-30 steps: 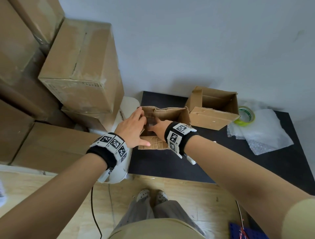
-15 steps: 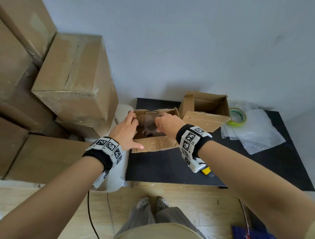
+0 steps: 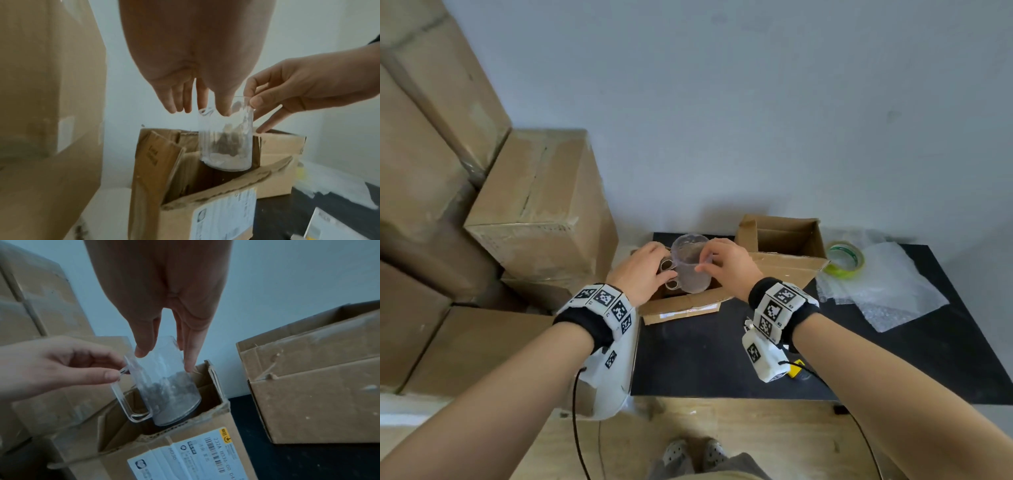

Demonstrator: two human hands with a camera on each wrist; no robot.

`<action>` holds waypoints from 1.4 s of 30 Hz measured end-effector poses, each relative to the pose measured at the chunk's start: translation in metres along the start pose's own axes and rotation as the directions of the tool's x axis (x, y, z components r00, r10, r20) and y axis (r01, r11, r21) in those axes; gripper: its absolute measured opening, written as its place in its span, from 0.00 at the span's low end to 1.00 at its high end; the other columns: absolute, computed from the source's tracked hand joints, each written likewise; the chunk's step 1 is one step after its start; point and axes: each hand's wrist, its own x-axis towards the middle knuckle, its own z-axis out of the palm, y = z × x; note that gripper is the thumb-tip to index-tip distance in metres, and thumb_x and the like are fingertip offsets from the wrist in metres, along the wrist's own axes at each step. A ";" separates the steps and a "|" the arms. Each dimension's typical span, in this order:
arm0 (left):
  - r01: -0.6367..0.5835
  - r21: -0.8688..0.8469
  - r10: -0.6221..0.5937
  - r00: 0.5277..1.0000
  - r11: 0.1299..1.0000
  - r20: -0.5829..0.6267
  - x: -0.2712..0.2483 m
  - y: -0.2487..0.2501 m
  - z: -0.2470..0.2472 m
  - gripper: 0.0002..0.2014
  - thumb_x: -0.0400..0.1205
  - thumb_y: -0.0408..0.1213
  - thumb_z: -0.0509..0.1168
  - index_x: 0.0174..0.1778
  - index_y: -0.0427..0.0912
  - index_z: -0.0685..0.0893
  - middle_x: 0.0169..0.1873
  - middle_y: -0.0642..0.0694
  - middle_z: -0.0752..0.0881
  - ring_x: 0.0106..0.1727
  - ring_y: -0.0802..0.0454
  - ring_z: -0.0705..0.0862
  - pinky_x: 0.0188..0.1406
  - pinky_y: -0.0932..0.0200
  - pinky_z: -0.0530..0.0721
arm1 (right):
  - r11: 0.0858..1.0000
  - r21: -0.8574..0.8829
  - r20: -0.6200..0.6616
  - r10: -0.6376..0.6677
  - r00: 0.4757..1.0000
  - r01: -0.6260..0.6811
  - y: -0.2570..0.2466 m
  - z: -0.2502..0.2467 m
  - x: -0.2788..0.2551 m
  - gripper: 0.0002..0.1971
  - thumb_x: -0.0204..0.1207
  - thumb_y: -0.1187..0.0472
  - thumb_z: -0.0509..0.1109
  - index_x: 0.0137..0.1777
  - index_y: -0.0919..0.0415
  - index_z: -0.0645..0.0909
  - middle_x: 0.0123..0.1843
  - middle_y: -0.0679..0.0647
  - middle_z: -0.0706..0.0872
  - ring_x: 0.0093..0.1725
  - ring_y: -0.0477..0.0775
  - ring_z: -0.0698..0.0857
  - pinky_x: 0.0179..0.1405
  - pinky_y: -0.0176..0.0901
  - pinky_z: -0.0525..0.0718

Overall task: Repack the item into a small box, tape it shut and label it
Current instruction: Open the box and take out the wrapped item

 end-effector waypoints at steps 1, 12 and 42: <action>0.002 -0.038 -0.003 1.000 0.999 -0.018 0.001 0.003 -0.002 0.19 0.83 0.47 0.61 0.68 0.45 0.76 0.68 0.50 0.76 0.63 0.50 0.79 0.58 0.52 0.80 | 0.999 0.050 -0.008 0.005 1.000 -0.004 -0.001 -0.002 -0.001 0.05 0.74 0.57 0.72 0.41 0.50 0.78 0.58 0.51 0.80 0.57 0.54 0.81 0.62 0.55 0.82; 0.015 -0.363 -0.028 0.999 0.932 -0.030 0.019 0.033 -0.021 0.13 0.84 0.41 0.62 0.62 0.40 0.76 0.60 0.44 0.83 0.61 0.49 0.81 0.54 0.62 0.75 | 0.958 0.283 -0.180 0.112 0.977 -0.058 -0.009 -0.036 -0.024 0.32 0.71 0.63 0.77 0.73 0.54 0.68 0.69 0.52 0.79 0.65 0.50 0.81 0.63 0.46 0.82; 0.240 -0.868 -0.259 0.956 0.434 0.135 0.091 0.158 0.029 0.12 0.83 0.30 0.63 0.62 0.42 0.78 0.66 0.37 0.78 0.46 0.42 0.89 0.47 0.51 0.88 | 0.985 -0.162 -0.166 -0.090 0.982 0.063 0.094 -0.135 -0.033 0.15 0.75 0.59 0.72 0.61 0.55 0.84 0.65 0.50 0.82 0.62 0.50 0.81 0.57 0.34 0.73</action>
